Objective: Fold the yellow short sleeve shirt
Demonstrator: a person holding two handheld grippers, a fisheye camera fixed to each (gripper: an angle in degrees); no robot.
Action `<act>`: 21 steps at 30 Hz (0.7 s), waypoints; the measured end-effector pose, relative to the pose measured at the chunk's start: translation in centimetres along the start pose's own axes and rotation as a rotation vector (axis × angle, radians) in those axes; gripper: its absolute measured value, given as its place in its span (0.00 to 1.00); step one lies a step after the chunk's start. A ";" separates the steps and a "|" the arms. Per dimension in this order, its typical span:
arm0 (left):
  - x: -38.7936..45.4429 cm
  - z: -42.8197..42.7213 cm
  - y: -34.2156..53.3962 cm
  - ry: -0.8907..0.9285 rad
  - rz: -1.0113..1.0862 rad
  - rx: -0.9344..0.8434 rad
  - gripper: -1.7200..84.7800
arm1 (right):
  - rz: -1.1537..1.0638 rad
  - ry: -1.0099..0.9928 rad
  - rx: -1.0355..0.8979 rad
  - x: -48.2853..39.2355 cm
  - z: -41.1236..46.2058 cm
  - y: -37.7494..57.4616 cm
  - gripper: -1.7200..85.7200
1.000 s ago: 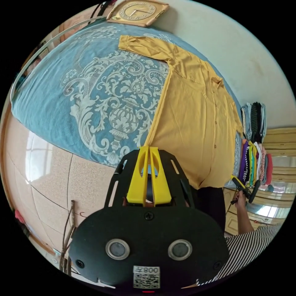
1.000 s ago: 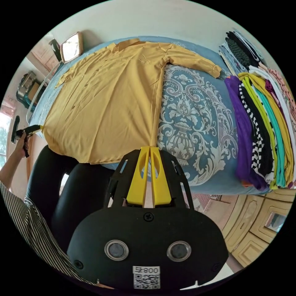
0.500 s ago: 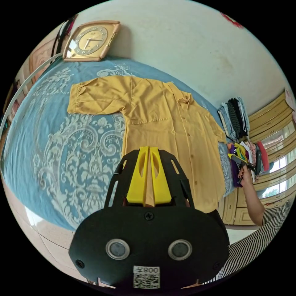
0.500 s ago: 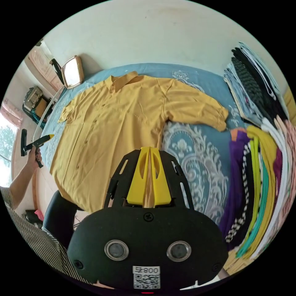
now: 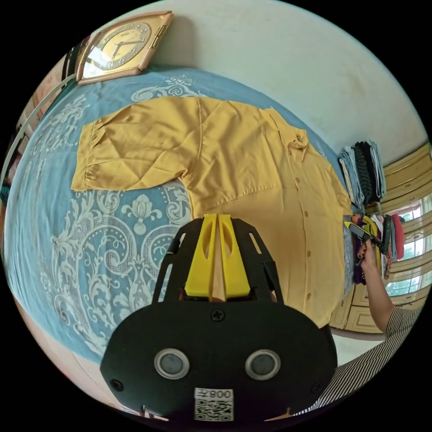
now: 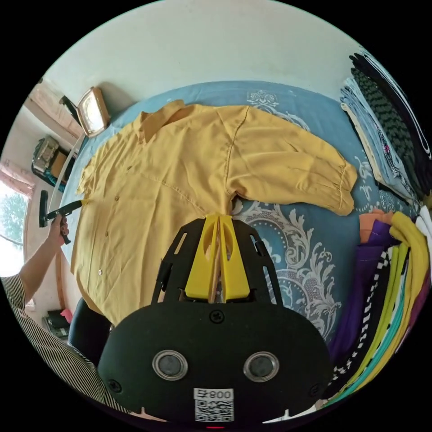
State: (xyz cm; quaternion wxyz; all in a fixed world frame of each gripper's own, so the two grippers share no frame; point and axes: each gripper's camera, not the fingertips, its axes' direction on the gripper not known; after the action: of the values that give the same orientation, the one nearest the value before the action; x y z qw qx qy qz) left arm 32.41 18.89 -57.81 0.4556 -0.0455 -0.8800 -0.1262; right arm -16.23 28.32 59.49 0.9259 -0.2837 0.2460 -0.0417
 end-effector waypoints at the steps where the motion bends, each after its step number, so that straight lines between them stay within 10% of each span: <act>1: 0.0 -0.8 1.0 0.017 0.014 0.008 0.03 | -0.009 -0.003 0.003 -0.3 -0.2 0.6 0.02; 21: -6.3 -5.5 16.9 0.202 -0.169 -0.170 0.12 | 0.284 -0.182 -0.191 4.9 6.0 21.4 0.10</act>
State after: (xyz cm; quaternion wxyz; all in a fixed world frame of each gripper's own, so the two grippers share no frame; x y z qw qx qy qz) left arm 43.73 33.99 -56.79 0.5241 0.0034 -0.8165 -0.2422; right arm -10.37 48.18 49.99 0.9097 -0.3353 0.2017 0.1388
